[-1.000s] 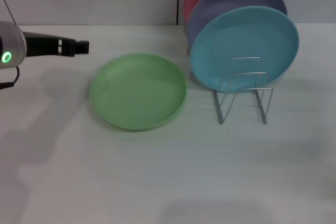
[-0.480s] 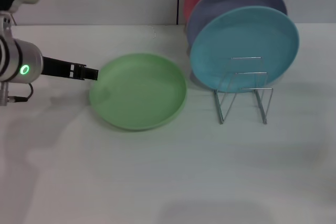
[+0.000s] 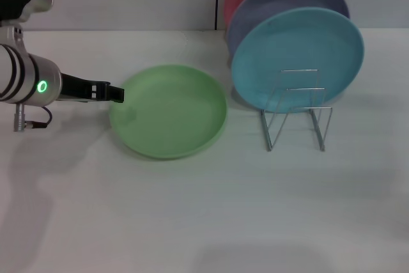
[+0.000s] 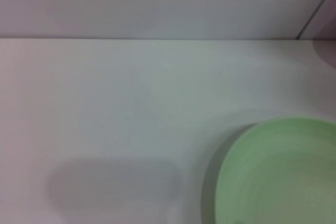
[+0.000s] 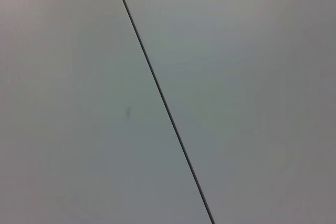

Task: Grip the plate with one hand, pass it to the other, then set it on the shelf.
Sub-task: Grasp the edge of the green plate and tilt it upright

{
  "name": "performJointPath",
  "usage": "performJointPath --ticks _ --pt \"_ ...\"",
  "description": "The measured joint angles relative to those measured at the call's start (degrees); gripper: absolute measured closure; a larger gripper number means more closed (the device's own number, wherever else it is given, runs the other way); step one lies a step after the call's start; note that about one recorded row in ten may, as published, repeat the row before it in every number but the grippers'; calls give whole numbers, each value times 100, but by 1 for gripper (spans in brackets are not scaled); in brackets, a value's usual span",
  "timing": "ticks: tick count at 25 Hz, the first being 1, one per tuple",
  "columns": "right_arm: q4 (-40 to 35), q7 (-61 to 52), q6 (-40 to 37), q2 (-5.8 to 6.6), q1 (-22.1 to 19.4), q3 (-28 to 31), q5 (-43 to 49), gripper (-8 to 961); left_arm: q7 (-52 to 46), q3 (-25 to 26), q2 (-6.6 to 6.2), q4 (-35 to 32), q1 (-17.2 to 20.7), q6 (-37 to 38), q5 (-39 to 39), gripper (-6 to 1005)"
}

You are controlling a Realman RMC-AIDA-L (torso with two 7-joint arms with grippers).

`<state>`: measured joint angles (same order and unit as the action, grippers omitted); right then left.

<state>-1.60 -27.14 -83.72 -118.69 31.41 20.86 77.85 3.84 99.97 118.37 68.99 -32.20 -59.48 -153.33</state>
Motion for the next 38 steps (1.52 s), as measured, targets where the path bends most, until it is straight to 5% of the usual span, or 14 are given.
performJointPath --ticks 38 --pt "-25 -11 32 21 125 -22 -16 462 -98 13 -22 -1821 -1020 416 -39 263"
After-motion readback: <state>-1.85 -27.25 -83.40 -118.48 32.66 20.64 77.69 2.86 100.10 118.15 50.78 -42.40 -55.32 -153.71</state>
